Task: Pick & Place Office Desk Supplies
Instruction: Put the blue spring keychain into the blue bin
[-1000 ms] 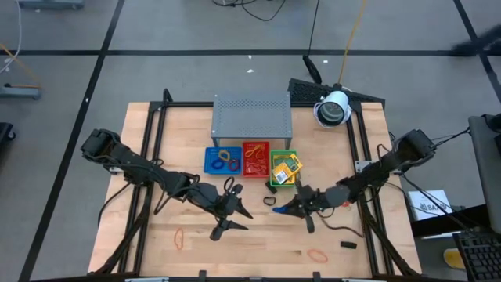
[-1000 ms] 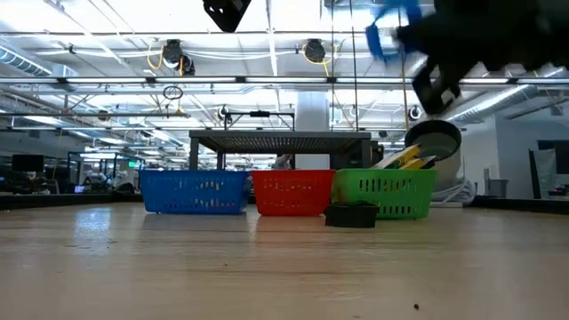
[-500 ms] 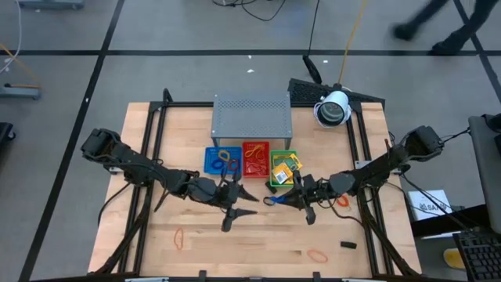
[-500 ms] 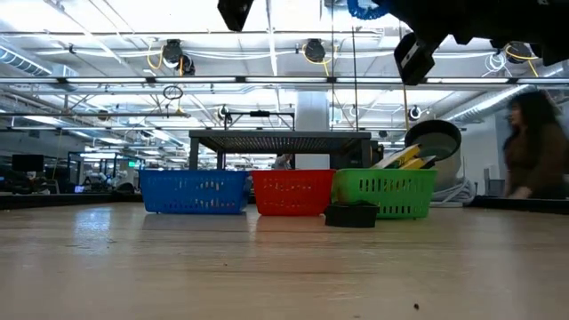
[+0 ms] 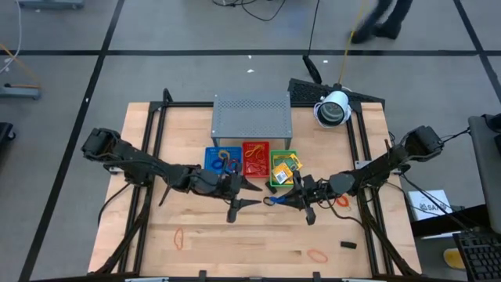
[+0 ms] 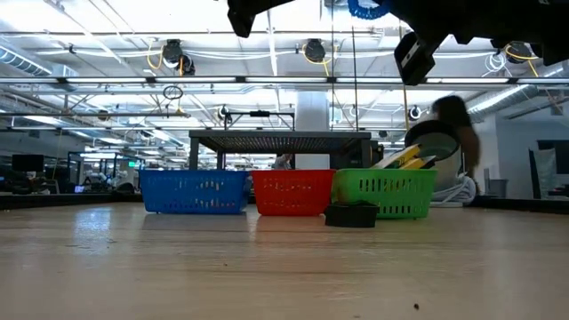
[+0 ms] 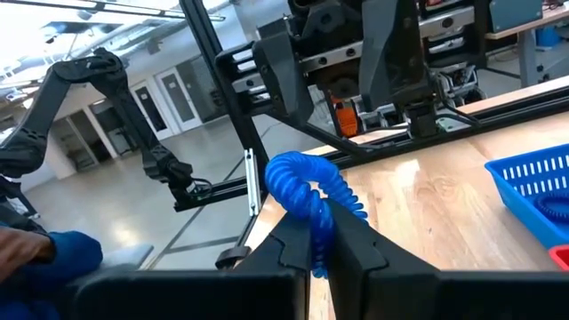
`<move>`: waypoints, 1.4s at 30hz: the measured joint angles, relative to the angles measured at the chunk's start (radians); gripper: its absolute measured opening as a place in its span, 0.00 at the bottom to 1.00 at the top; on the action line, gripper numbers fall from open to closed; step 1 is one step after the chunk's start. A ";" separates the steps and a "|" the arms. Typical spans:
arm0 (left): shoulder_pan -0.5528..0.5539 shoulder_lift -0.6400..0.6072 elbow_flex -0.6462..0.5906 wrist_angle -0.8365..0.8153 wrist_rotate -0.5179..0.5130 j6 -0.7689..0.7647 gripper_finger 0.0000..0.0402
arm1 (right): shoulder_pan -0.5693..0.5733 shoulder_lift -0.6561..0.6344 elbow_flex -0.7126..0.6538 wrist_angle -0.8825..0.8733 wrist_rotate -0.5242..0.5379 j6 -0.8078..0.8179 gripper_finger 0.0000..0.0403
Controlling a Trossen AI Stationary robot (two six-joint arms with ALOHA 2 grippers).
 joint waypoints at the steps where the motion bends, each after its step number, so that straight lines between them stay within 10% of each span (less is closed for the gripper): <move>1: 0.000 0.001 0.000 -0.002 0.000 0.000 0.45 | 0.000 0.000 0.000 0.000 0.001 0.000 0.02; 42: 0.051 0.137 0.002 0.222 -0.003 0.001 0.45 | -0.006 0.000 0.001 0.031 0.031 -0.007 0.02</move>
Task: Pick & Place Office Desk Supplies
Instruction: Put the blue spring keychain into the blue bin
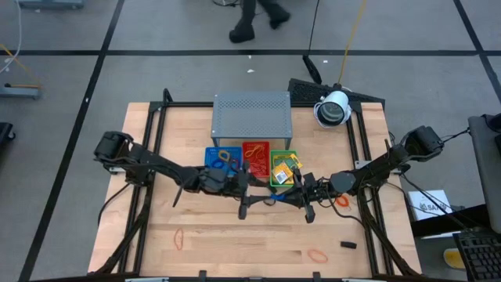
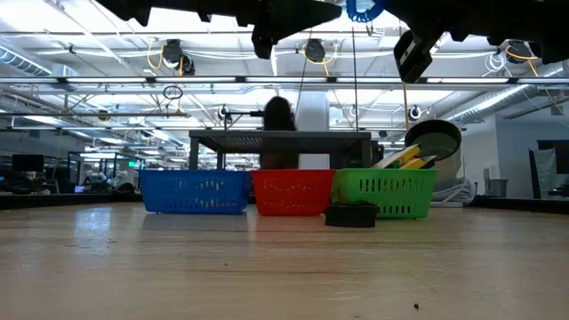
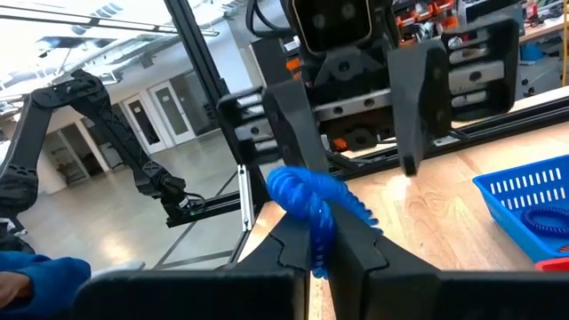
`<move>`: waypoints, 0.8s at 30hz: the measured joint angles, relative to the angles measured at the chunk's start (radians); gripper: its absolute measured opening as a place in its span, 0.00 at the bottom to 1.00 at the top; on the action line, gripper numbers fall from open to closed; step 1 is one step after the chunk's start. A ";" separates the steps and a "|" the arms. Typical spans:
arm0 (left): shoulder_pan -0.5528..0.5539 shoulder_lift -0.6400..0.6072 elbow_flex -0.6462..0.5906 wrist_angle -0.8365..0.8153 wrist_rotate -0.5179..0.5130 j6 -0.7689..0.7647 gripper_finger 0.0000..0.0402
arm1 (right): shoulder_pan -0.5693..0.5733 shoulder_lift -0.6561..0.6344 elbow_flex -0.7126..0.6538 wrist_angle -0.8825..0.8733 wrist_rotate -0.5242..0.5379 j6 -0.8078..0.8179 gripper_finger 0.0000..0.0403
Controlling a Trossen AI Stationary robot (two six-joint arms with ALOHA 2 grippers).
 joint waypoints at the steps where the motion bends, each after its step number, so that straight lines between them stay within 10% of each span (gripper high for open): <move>1: 0.001 0.002 0.000 0.004 0.000 0.000 0.45 | 0.000 0.000 0.000 0.000 0.000 0.000 0.02; 24: 0.002 0.003 0.002 0.034 0.008 -0.013 0.45 | 0.000 0.000 0.000 0.000 0.003 0.000 0.02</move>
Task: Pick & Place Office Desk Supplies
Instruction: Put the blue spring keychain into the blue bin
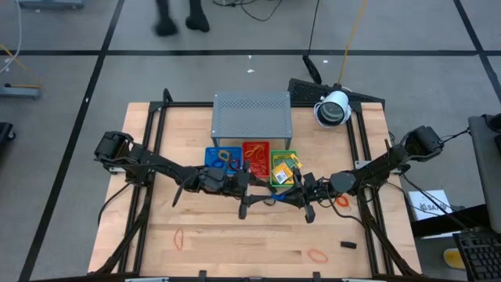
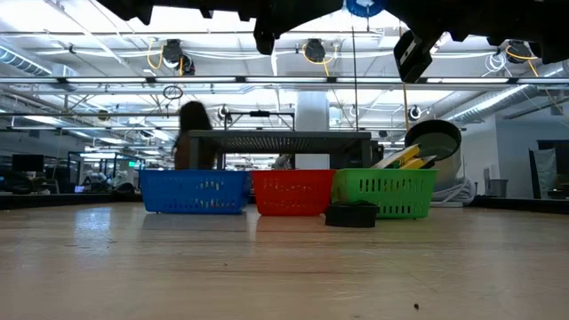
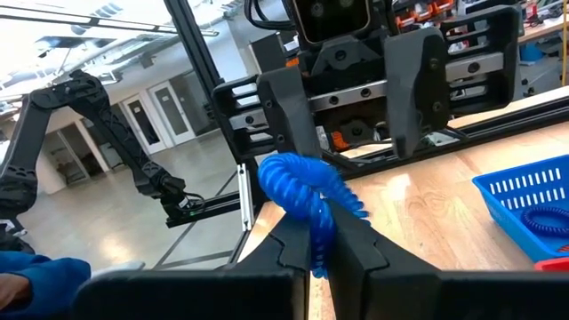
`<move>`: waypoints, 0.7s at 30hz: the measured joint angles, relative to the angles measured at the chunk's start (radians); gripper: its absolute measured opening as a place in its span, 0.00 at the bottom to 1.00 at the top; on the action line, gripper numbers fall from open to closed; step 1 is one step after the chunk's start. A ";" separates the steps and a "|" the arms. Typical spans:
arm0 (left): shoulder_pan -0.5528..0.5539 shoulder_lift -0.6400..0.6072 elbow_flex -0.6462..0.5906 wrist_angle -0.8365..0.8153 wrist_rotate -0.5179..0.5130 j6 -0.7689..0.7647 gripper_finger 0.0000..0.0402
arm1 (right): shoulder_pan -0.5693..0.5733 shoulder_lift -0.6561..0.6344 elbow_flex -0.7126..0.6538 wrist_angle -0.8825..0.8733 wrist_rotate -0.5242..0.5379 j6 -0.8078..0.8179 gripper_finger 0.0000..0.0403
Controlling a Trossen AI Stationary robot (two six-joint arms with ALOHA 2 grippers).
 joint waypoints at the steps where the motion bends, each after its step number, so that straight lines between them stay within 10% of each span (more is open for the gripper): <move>1: 0.000 0.000 0.000 0.000 0.015 0.002 0.45 | 0.000 0.000 0.000 0.000 0.001 0.000 0.02; 21: -0.003 0.000 0.000 0.007 0.061 0.007 0.45 | -0.011 0.000 0.000 0.022 0.046 0.010 0.02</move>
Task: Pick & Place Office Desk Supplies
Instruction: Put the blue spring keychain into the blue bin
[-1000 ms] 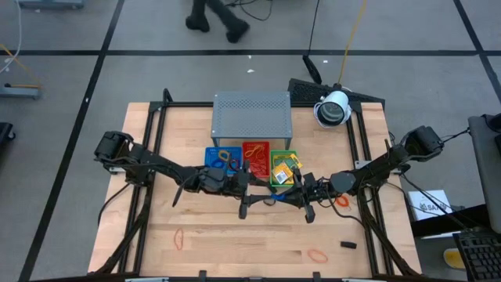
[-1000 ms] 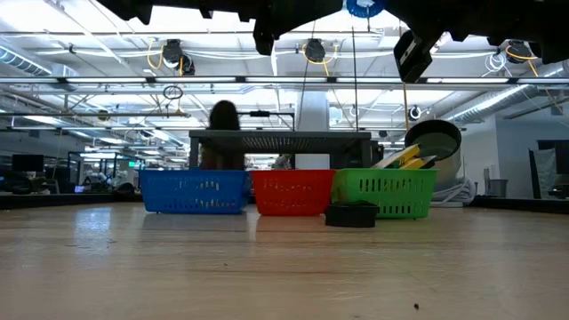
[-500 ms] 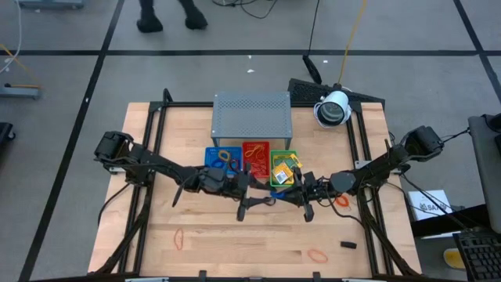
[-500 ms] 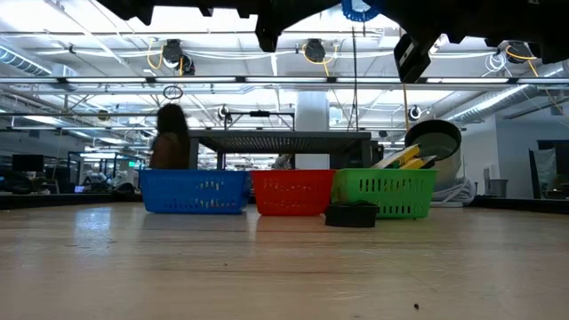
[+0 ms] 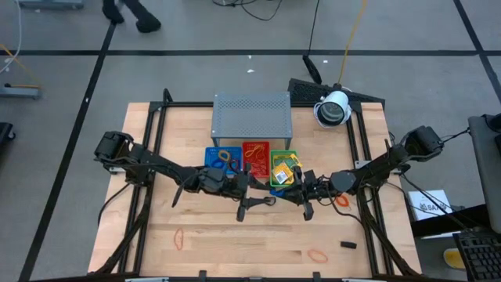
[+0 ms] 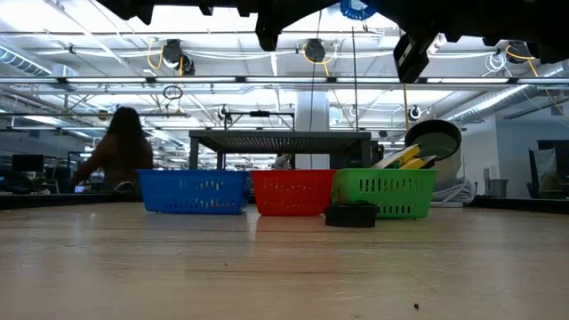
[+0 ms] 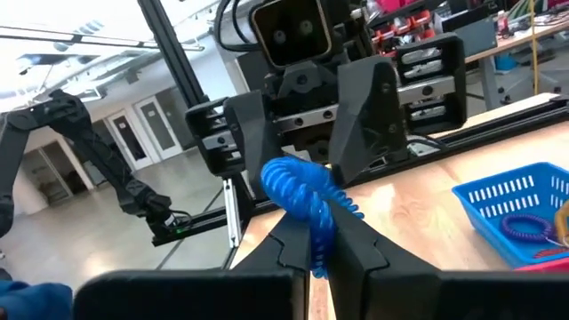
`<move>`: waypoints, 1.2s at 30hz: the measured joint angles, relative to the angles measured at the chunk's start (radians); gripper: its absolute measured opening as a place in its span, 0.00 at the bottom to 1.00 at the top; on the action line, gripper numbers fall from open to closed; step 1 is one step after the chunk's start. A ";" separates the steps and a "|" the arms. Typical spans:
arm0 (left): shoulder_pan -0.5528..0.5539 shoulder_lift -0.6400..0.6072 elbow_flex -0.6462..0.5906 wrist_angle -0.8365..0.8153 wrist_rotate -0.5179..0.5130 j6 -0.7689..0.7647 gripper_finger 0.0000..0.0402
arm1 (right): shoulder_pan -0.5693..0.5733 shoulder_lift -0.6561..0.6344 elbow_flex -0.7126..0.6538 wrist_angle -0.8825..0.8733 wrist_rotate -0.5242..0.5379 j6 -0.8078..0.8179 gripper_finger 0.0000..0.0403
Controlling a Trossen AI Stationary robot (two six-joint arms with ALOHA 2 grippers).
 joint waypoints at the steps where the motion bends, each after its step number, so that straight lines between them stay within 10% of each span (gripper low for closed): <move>1: 0.000 0.000 0.000 0.000 0.000 0.000 0.45 | -0.001 0.001 0.000 0.000 0.000 0.002 0.02; 13: 0.000 0.002 0.000 -0.006 -0.007 0.005 0.45 | -0.042 0.154 0.164 -0.030 -0.125 0.008 0.02; 36: -0.004 0.001 -0.001 -0.040 -0.006 0.008 0.45 | -0.026 0.139 0.176 -0.132 -0.045 -0.010 0.02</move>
